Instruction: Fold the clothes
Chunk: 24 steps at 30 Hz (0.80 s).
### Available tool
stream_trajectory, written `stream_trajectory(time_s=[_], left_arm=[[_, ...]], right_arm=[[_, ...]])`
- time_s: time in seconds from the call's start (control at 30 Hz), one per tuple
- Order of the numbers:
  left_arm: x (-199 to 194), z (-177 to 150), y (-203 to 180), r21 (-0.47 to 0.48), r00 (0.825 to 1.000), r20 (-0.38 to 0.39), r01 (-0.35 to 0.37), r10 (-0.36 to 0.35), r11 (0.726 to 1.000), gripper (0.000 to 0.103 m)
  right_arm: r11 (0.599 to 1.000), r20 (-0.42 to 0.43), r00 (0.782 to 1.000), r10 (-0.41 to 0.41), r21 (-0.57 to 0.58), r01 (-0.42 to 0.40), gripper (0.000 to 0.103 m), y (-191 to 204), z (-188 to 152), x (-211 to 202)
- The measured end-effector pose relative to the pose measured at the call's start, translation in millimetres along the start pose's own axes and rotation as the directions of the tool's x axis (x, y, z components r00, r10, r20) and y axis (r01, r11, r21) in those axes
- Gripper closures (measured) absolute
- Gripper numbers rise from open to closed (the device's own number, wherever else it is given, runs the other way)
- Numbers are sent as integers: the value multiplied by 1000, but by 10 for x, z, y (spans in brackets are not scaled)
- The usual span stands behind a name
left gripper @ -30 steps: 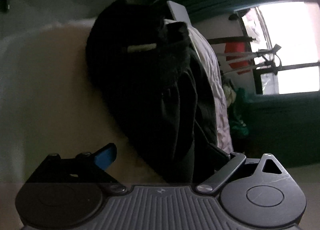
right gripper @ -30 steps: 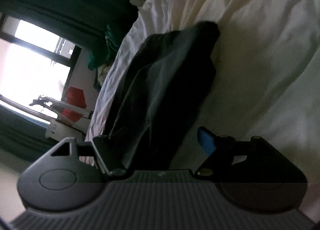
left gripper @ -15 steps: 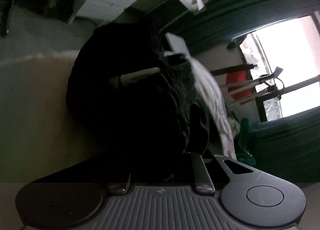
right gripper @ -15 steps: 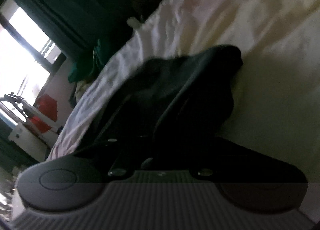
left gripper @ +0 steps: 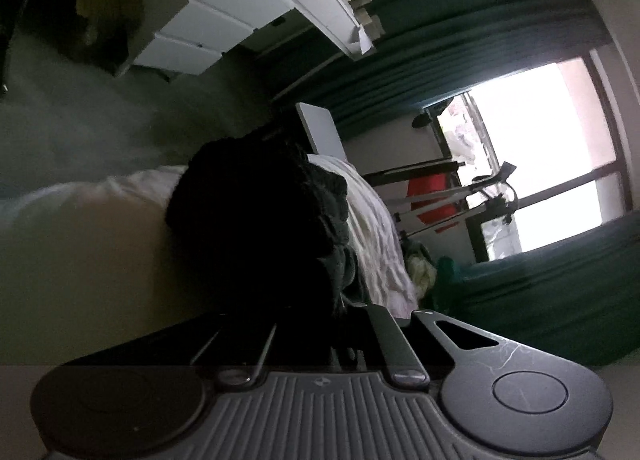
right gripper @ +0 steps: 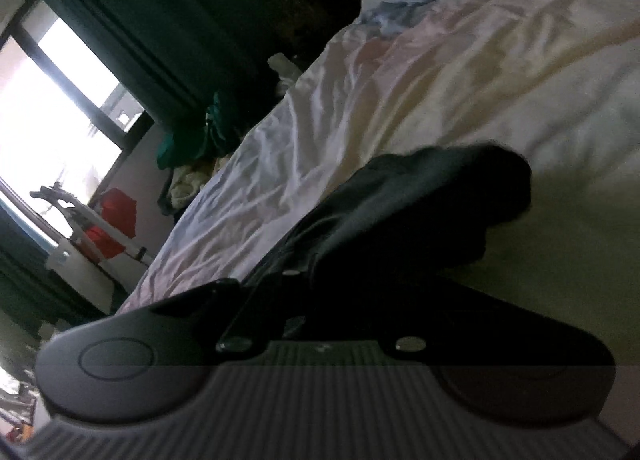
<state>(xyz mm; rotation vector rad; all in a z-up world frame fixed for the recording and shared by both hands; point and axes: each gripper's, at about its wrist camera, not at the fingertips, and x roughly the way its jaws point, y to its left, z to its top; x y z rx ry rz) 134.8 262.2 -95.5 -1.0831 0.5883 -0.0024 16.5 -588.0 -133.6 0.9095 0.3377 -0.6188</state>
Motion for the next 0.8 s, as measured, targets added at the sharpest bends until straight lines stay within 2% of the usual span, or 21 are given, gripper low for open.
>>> stream_trajectory(time_s=[0.07,0.17,0.27,0.37,0.4,0.47,0.57,0.67,0.8], left_arm=[[-161,10,-1,28,999,-16,-38,38,999,99],[-218,-91,-18,92,987,-51,-144,149,985,98],[-200,-151,-66,183,968,-80,-219,236,958,93],[-287,-223,-167,275,953,-40,-279,301,920,83],[-337,-264,-224,312,948,-13,-299,319,902,79],[-467,-368,-379,392,934,61,-348,353,852,54],[-734,-627,-669,513,916,189,-398,353,760,40],[-865,-950,-957,614,932,214,-362,293,702,34],[-693,-1414,-1366,735,955,174,-289,242,613,34]], right_arm=[[1000,-13,1000,7,15,-6,94,-143,-42,-188],[999,-31,999,17,38,-16,94,-358,-105,-470],[997,-52,998,35,76,-31,94,-588,-218,-575],[994,-54,998,42,107,-36,94,-697,-323,-579],[992,-52,998,46,121,-39,94,-723,-344,-575],[989,-51,997,51,139,-44,93,-752,-365,-559],[988,-59,996,60,145,-51,93,-789,-379,-532],[988,-69,995,77,141,-67,93,-832,-388,-500],[989,-70,992,102,119,-94,93,-869,-396,-474]])
